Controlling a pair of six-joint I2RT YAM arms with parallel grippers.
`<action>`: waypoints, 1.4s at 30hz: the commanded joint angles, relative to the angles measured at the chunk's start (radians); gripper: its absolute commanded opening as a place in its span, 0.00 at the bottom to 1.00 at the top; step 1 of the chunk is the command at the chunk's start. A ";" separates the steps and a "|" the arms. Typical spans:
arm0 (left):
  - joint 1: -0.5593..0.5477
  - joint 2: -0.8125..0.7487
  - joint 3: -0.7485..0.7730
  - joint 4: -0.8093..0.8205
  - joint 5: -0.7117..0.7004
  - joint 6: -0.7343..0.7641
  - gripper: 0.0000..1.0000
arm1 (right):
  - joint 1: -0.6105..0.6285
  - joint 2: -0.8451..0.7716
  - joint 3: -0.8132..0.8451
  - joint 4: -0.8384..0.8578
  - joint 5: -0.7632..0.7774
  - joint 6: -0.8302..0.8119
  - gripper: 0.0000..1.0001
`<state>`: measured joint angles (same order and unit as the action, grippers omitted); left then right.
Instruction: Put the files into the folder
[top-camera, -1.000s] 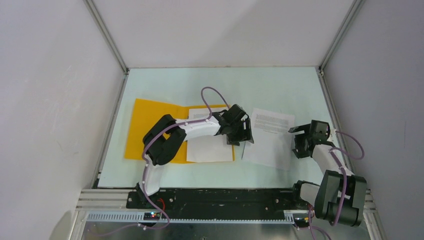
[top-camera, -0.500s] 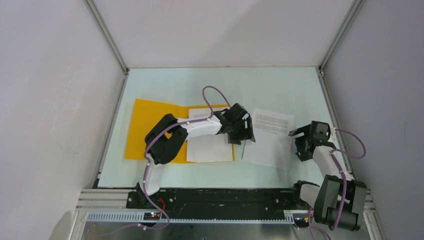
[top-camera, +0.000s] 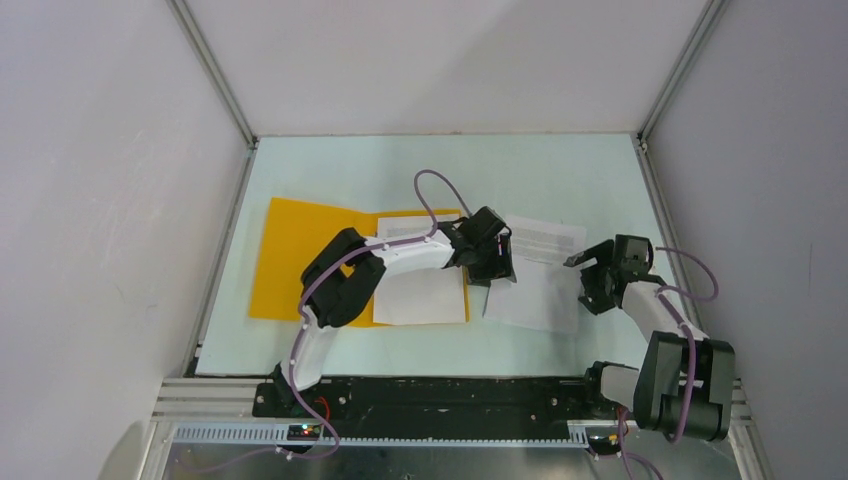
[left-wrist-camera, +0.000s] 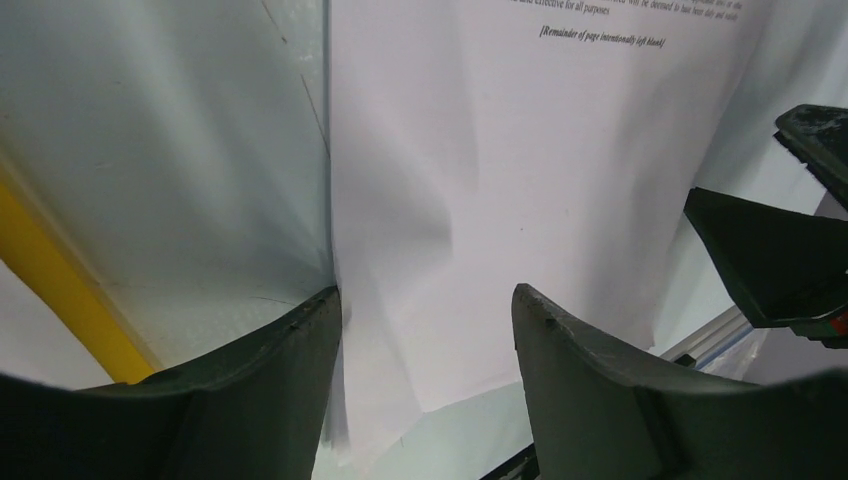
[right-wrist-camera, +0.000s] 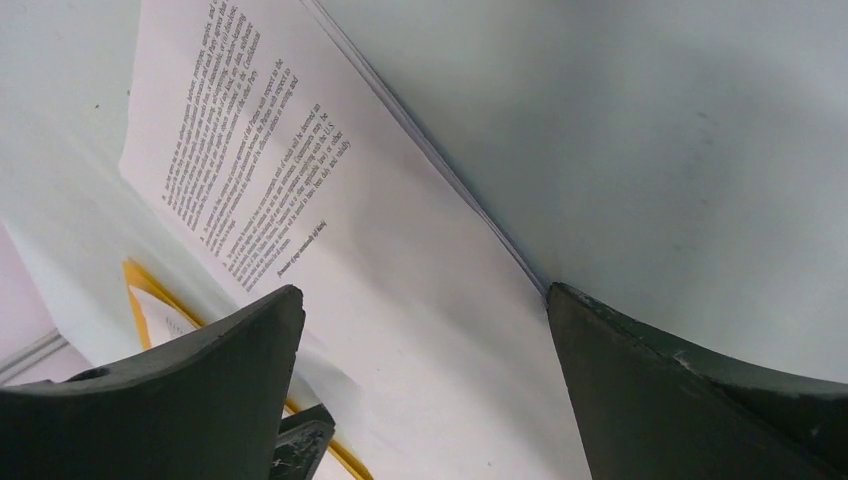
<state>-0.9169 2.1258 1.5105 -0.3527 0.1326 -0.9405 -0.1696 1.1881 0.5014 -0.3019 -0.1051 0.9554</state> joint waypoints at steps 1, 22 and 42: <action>-0.016 0.081 0.007 -0.090 -0.062 -0.002 0.69 | 0.016 0.111 -0.035 -0.058 -0.082 -0.050 0.98; 0.044 0.001 0.085 -0.145 0.025 0.118 0.16 | 0.005 0.127 -0.002 -0.038 -0.131 -0.171 0.99; 0.252 -0.173 0.067 -0.154 0.426 0.063 0.00 | 0.100 0.302 0.007 0.248 -0.484 -0.159 0.99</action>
<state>-0.6796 2.0148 1.5677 -0.5034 0.4572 -0.8474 -0.0856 1.4117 0.5404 -0.0540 -0.5606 0.7906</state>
